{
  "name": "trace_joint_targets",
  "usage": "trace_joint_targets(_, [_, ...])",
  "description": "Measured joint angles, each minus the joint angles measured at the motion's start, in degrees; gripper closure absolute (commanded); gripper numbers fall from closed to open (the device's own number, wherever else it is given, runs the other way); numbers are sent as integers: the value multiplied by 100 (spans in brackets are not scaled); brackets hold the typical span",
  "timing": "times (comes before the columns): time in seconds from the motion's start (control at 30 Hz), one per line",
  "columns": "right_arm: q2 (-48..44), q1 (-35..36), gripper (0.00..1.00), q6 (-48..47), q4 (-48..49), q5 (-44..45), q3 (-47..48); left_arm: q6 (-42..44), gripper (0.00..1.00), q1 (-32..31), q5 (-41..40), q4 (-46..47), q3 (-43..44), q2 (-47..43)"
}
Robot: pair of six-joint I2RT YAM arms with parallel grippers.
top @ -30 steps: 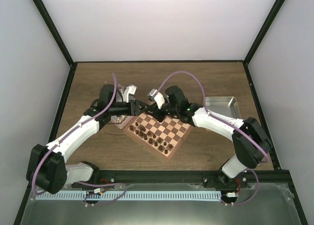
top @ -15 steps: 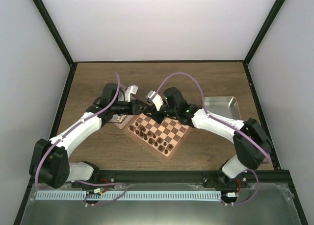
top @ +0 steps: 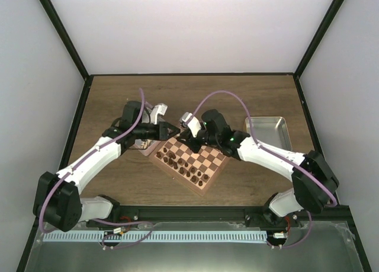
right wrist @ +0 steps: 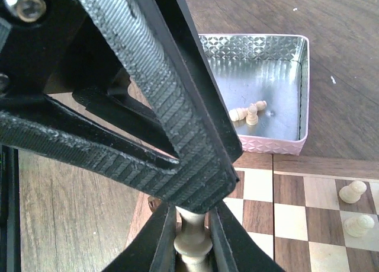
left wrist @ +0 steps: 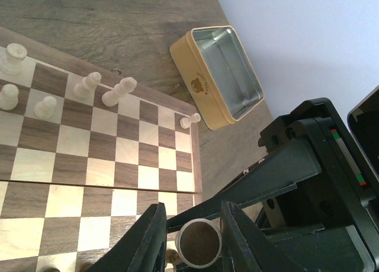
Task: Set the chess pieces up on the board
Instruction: Place the chess piece on the chessboard.
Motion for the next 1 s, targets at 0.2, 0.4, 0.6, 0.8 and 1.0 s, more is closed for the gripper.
trace_joint_targets(0.2, [-136,-2,90,-7,7,-37,-15,-127,53,33,221,140,0,-24])
trace_joint_targets(0.4, [-179,0,89,-9,15,-46,-15,-197,62,70,435,205,-55,-24])
trace_joint_targets(0.6, [-179,0,88,2,2,-68,-15,-203,70,70,697,323,-177,-24])
trace_joint_targets(0.8, [-177,0,72,164,-24,-63,-15,-210,91,70,802,444,-203,-46])
trace_joint_targets(1.0, [-304,0,33,640,31,2,-17,-485,94,70,730,531,-267,-153])
